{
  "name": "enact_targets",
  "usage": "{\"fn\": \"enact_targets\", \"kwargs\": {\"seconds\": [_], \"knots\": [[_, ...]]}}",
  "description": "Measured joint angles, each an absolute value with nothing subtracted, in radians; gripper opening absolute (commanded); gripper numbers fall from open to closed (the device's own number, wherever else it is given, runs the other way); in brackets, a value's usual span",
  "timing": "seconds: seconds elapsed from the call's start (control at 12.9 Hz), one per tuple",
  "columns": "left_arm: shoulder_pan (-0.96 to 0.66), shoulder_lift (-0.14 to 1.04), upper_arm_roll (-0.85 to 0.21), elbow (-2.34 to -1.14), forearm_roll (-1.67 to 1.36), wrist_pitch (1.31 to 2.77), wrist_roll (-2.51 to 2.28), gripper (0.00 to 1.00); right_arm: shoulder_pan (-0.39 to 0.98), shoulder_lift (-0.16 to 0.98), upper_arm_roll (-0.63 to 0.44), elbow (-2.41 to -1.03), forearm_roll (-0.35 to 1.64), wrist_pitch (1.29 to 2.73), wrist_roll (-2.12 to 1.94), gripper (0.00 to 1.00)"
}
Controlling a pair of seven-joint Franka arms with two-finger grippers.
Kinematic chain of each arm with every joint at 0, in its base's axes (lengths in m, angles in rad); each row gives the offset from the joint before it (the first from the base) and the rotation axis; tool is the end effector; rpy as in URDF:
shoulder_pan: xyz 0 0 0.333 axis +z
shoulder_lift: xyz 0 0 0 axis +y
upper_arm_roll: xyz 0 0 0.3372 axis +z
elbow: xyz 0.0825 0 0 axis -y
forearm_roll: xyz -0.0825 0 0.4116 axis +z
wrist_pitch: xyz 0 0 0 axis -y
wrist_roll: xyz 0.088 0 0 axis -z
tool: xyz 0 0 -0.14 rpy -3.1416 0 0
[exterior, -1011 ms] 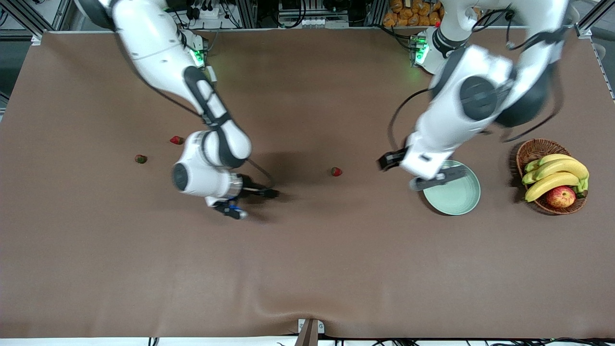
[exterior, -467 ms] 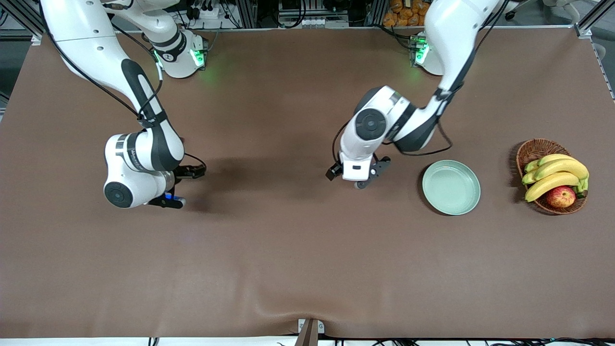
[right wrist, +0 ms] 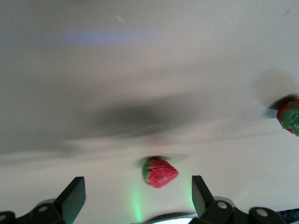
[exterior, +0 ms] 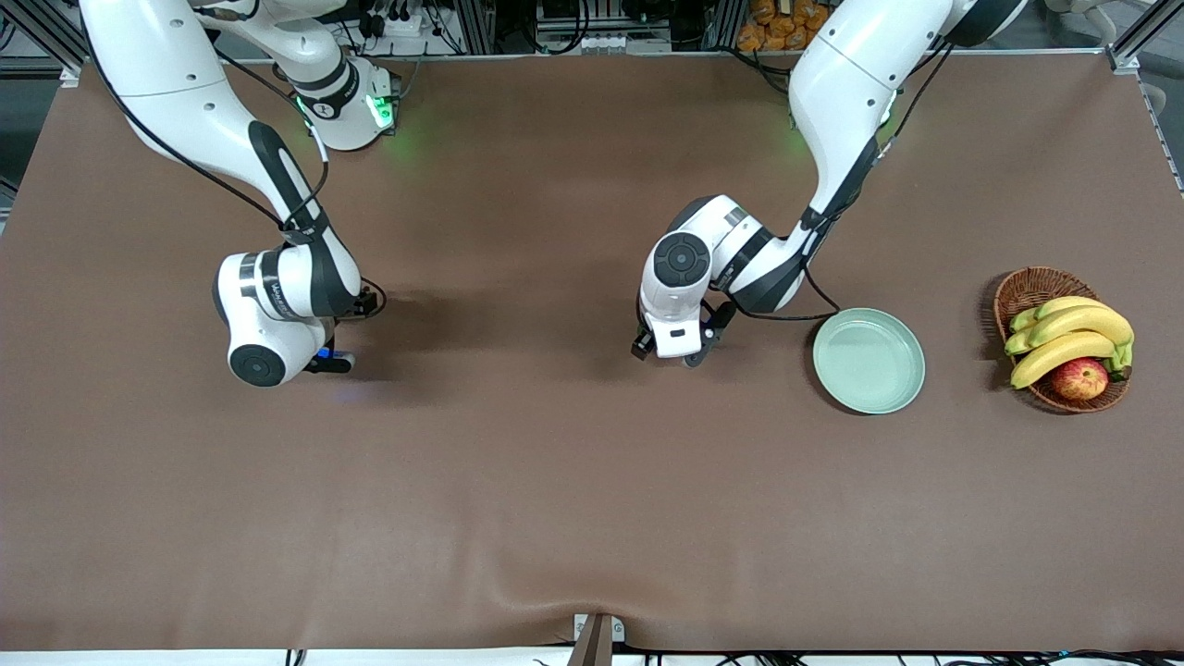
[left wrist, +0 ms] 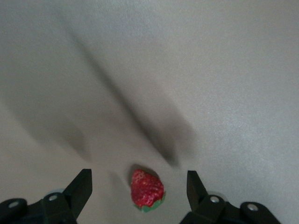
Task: Collect all strawberries into plate
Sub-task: 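Grasp the strawberry with the left gripper while the right gripper withdraws, then place the strawberry on the plate while the right gripper grasps another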
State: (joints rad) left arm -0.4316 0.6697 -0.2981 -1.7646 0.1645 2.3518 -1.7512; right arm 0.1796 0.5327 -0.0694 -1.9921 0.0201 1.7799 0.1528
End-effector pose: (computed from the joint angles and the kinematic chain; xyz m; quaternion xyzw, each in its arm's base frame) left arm 0.5213 -0.4448 0.1572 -0.8865 -0.4608 0.0413 0.0107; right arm 0.5146 0.0572 0.1316 0.9313 -0.0273 -0.3588 0.0573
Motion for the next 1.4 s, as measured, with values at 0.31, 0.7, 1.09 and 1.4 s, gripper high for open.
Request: {"fn": "enact_targets", "kwargs": {"seconds": [0.31,0.7,1.09,1.4], "knots": [[-0.447,0.693,-0.298,-1.764,0.165,2.372,-1.781,0.61,0.122,0.534,-0.069,-2.036,0.017,1.78,0.077,0.97],[-0.446,0.702,-0.297,-1.752,0.167,2.378,-1.788,0.0,0.12,0.537,-0.061,-2.06,0.017,1.779,0.072,0.76],[-0.32,0.595,-0.289,-1.727,0.173,2.268,-1.58,0.0,0.12,0.551,-0.059,-2.064,0.017,1.782,0.072,0.7],[-0.159,0.53,-0.286,-1.731,0.174,2.114,-1.244,0.0,0.12,0.561,-0.058,-2.064,0.018,1.784,0.072,0.45]]}}
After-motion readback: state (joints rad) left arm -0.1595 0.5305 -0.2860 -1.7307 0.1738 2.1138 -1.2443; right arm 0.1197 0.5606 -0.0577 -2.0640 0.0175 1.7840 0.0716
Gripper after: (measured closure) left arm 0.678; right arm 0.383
